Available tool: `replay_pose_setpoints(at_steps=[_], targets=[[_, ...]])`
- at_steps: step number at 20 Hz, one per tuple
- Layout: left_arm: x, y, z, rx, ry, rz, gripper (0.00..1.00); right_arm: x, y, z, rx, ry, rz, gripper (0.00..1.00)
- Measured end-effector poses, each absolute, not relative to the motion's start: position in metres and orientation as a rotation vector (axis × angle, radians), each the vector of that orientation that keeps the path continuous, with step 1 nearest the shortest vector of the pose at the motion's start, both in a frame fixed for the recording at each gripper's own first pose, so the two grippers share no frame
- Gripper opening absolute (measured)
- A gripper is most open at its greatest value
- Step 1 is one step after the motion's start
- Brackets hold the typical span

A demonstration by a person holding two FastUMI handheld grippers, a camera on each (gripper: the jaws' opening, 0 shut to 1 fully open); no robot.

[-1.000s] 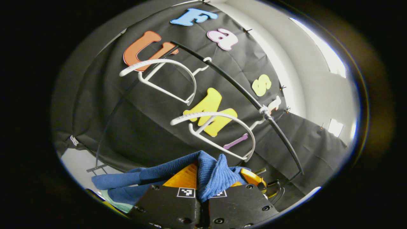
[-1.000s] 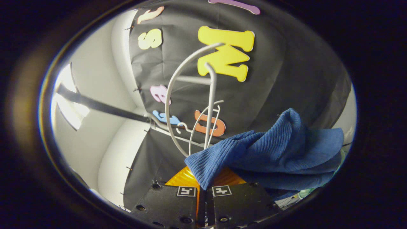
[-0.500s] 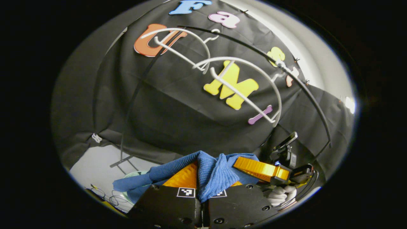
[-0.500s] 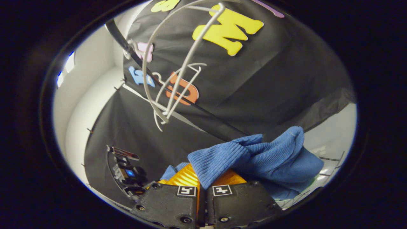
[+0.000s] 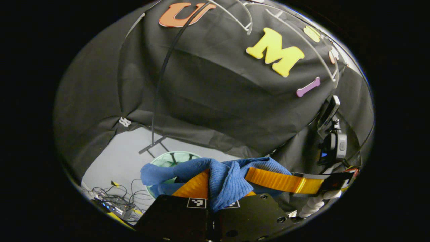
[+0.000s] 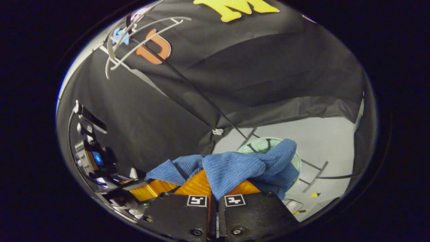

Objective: Grasp the clothes on the hanger with both hands and then place them into the laundry hamper below.

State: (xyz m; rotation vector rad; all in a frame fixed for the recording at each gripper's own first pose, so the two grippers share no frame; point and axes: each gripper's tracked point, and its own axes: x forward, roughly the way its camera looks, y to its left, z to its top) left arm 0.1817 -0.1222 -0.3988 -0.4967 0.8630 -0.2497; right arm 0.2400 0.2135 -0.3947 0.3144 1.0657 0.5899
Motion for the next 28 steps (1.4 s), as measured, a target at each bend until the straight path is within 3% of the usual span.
replay_pose_setpoints(at_steps=[9, 15, 17, 19, 22, 24, 26, 28], targets=[[0.154, -0.124, -0.487, -0.323, 1.128, -0.158, 0.07, 0.234, 0.195, -0.467, 0.133, 1.186, 0.477, 0.06], [0.164, -0.121, -0.486, -0.302, 1.141, -0.170, 0.09, 0.232, 0.193, -0.469, 0.099, 1.204, 0.469, 0.07], [0.169, -0.121, -0.478, -0.305, 1.127, -0.181, 0.17, 0.231, 0.193, -0.472, 0.090, 1.207, 0.474, 0.08], [0.170, -0.121, -0.476, -0.313, 1.113, -0.186, 0.50, 0.231, 0.194, -0.470, 0.093, 1.209, 0.467, 0.07], [0.175, -0.123, -0.474, -0.310, 1.109, -0.182, 1.00, 0.227, 0.191, -0.476, 0.101, 1.225, 0.453, 0.40], [0.174, -0.116, -0.476, -0.288, 1.108, -0.176, 0.97, 0.230, 0.184, -0.480, 0.094, 1.217, 0.432, 0.71], [0.171, -0.112, -0.478, -0.262, 1.102, -0.173, 1.00, 0.234, 0.181, -0.481, 0.090, 1.204, 0.416, 0.79], [0.169, -0.112, -0.476, -0.245, 1.098, -0.178, 0.97, 0.235, 0.183, -0.483, 0.098, 1.194, 0.408, 0.84]])
